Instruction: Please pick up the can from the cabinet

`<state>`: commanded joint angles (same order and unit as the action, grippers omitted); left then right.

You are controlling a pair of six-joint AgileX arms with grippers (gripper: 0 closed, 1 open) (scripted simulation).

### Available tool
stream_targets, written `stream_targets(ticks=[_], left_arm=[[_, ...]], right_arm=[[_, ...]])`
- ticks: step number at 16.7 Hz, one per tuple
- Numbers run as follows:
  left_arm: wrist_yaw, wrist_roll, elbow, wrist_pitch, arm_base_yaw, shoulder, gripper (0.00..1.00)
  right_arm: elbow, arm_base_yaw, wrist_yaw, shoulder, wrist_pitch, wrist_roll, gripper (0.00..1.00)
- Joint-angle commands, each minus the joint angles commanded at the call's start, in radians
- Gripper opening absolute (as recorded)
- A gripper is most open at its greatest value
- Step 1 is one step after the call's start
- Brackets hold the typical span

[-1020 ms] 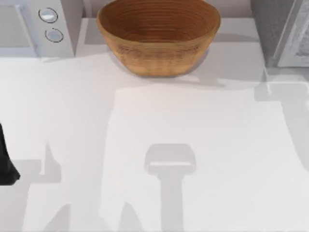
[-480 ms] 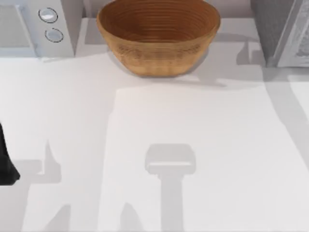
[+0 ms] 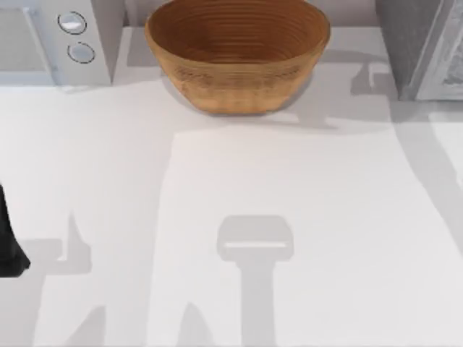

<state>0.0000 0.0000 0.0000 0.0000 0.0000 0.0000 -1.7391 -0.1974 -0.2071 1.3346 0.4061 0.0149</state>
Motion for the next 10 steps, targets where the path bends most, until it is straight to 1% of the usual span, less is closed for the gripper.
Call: stream_targets(ticks=[2,7,10], left_arm=[[0.0,0.0,0.0,0.0,0.0,0.0,1.0],[0.0,0.0,0.0,0.0,0.0,0.0,1.0],[0.0,0.0,0.0,0.0,0.0,0.0,1.0]], right_arm=[[0.003,-0.052,-0.045,0.03,-0.032,-0.001,1.0],[0.021,-0.194,-0.209,0.116,-0.14,-0.001,1.0],[0.025,-0.214,-0.23,0.127,-0.157,-0.001,1.0]])
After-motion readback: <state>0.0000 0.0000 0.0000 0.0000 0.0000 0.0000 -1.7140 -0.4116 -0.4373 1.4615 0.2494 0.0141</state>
